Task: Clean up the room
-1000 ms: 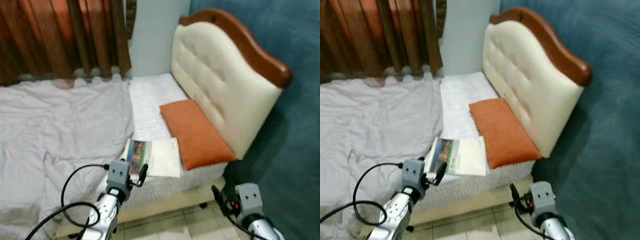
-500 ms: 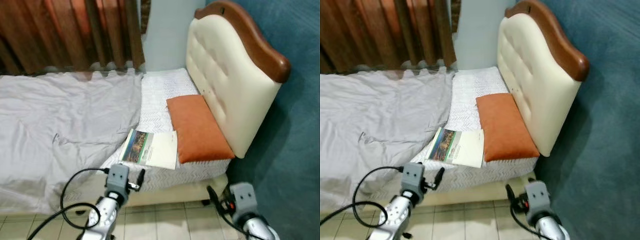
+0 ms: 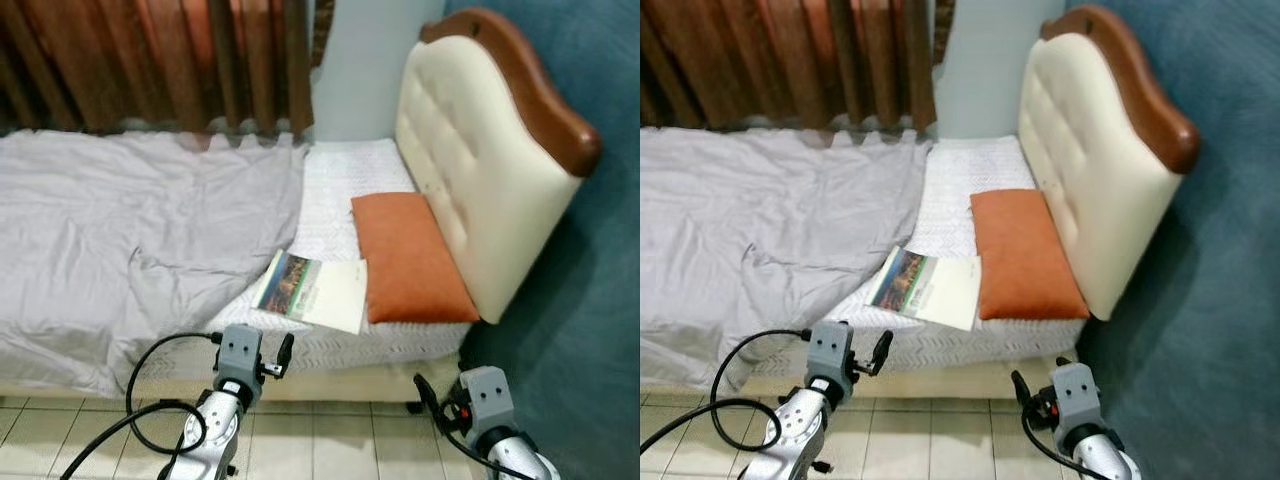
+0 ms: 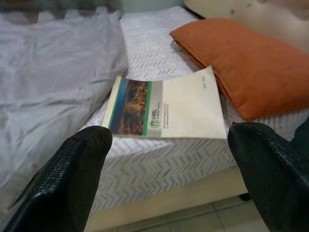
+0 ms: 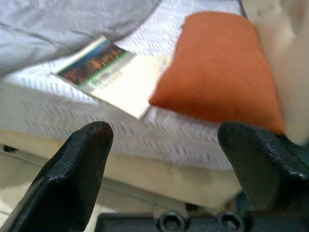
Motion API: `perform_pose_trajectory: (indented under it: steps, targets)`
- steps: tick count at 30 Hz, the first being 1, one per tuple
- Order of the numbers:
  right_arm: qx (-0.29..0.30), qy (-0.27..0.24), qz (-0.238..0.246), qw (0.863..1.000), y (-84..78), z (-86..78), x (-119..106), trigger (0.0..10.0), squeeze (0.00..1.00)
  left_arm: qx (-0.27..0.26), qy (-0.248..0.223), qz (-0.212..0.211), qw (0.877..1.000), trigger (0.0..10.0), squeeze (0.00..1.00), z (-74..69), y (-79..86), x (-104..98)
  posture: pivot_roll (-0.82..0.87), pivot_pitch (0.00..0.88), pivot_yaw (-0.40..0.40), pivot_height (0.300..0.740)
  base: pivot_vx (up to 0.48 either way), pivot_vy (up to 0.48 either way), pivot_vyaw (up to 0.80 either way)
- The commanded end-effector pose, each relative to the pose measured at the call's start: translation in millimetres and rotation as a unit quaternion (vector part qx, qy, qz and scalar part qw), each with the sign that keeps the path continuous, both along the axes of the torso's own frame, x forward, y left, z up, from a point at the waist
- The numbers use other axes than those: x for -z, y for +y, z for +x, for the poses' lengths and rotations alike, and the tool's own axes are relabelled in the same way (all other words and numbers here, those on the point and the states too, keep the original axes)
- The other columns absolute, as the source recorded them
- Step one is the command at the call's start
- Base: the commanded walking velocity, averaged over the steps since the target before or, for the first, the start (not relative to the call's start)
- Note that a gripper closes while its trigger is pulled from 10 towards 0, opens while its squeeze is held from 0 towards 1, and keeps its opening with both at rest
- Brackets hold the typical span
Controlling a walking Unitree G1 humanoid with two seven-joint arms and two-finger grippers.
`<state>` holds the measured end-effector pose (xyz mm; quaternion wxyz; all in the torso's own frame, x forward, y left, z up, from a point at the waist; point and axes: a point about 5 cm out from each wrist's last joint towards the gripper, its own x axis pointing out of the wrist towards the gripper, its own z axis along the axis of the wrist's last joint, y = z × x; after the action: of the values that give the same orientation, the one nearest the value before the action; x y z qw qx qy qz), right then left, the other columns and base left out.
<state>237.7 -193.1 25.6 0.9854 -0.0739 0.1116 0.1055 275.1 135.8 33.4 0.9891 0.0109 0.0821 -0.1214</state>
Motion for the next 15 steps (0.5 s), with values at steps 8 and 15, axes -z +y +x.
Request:
perform_pose_trajectory:
  steps: [8,15]
  targets:
    - [0.001,0.008,-0.001,1.0,-2.1,-2.7,4.2,10.0,0.0,0.016,0.001,-0.01,1.0,10.0,0.0,2.9,1.2,-2.1,-0.14,0.072,-0.002,0.74,0.472,0.0,0.0]
    - [-0.003,0.01,0.0,1.0,-1.9,-4.0,5.6,10.0,0.0,0.022,0.0,-0.014,1.0,10.0,0.0,5.4,2.0,-3.7,-0.15,0.065,0.006,0.74,0.471,0.0,0.0]
